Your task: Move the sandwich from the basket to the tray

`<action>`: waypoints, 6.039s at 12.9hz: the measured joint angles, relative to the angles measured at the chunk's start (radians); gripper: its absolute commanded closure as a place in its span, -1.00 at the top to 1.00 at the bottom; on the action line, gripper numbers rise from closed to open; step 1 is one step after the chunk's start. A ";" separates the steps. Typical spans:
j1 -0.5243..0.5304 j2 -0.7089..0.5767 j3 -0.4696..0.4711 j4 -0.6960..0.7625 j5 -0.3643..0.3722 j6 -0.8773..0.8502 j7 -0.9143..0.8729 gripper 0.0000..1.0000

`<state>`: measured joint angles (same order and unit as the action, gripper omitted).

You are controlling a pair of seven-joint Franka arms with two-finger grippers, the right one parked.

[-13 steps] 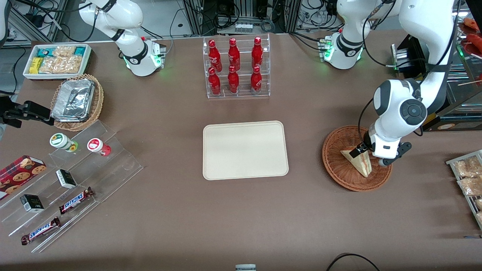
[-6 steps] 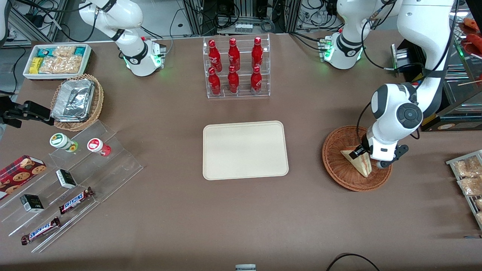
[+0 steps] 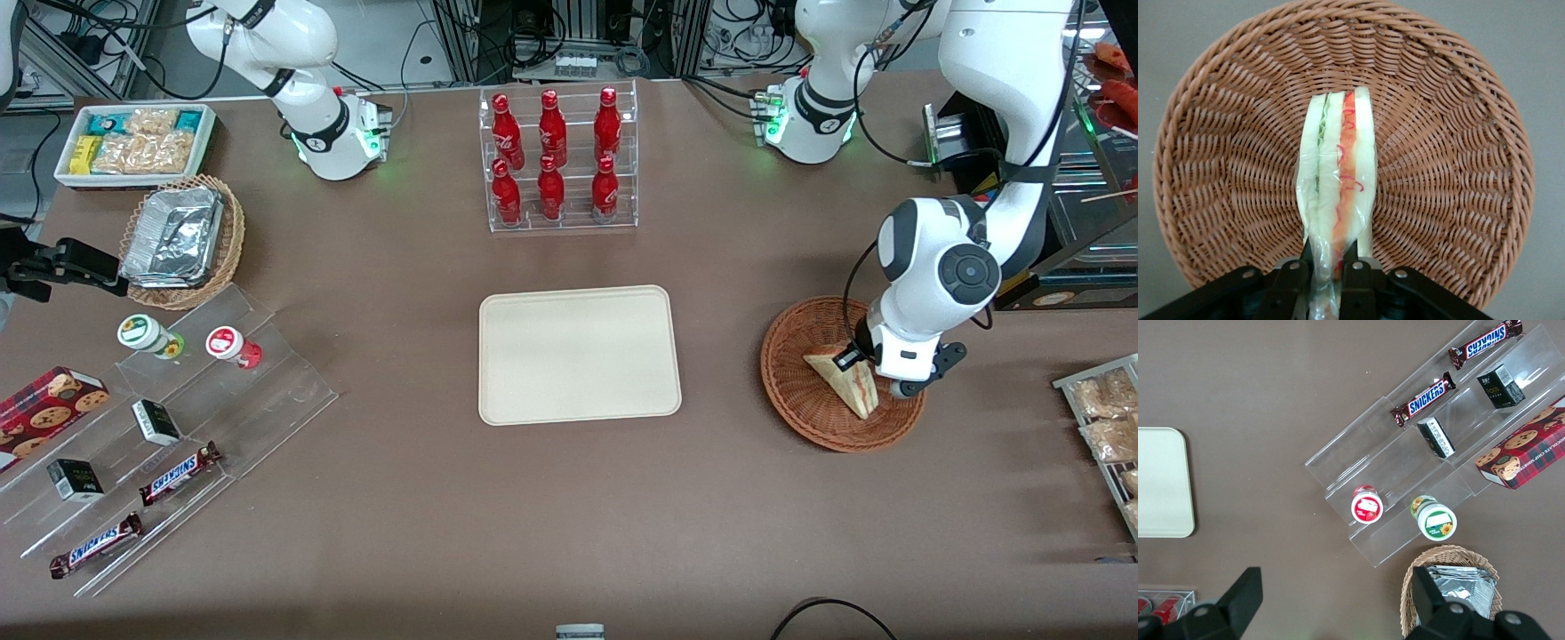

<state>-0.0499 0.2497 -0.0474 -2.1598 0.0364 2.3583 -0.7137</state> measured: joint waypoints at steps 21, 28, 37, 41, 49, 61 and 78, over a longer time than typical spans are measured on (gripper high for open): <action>-0.179 0.186 -0.325 0.693 -0.038 -0.572 0.020 -1.00; -0.295 0.331 -0.325 0.768 -0.033 -0.536 -0.026 -1.00; -0.375 0.410 -0.325 0.773 0.034 -0.428 -0.090 -1.00; -0.409 0.442 -0.324 0.775 0.062 -0.388 -0.145 -1.00; -0.470 0.517 -0.321 0.776 0.137 -0.326 -0.219 -1.00; -0.482 0.519 -0.316 0.810 0.152 -0.355 -0.236 0.99; -0.102 0.106 -0.307 0.829 0.078 -0.847 -0.045 0.99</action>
<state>-0.1519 0.3560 -0.3543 -1.3312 0.1143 1.5109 -0.7588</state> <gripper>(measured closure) 0.000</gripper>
